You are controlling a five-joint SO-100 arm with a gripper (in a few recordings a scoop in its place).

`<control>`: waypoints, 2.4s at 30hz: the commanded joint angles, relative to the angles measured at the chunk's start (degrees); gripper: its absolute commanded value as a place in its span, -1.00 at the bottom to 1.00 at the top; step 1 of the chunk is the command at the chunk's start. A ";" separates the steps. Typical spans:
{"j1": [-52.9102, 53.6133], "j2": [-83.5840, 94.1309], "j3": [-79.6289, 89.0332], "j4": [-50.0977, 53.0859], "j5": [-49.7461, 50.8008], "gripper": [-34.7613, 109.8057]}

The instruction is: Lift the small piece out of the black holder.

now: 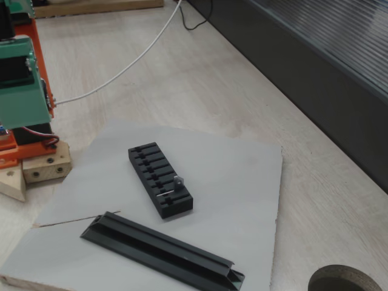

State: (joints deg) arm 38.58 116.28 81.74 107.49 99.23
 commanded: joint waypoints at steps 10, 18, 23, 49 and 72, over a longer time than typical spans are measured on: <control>0.18 0.79 -0.62 1.14 1.14 -0.43; 0.18 0.79 -0.62 1.14 1.14 -0.43; 0.18 0.79 -0.62 1.14 1.14 -0.43; 0.35 0.70 -0.62 0.44 1.32 -0.43; -22.76 -22.50 -1.41 0.35 2.20 -0.42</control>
State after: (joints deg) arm 19.07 95.01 81.65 107.05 99.32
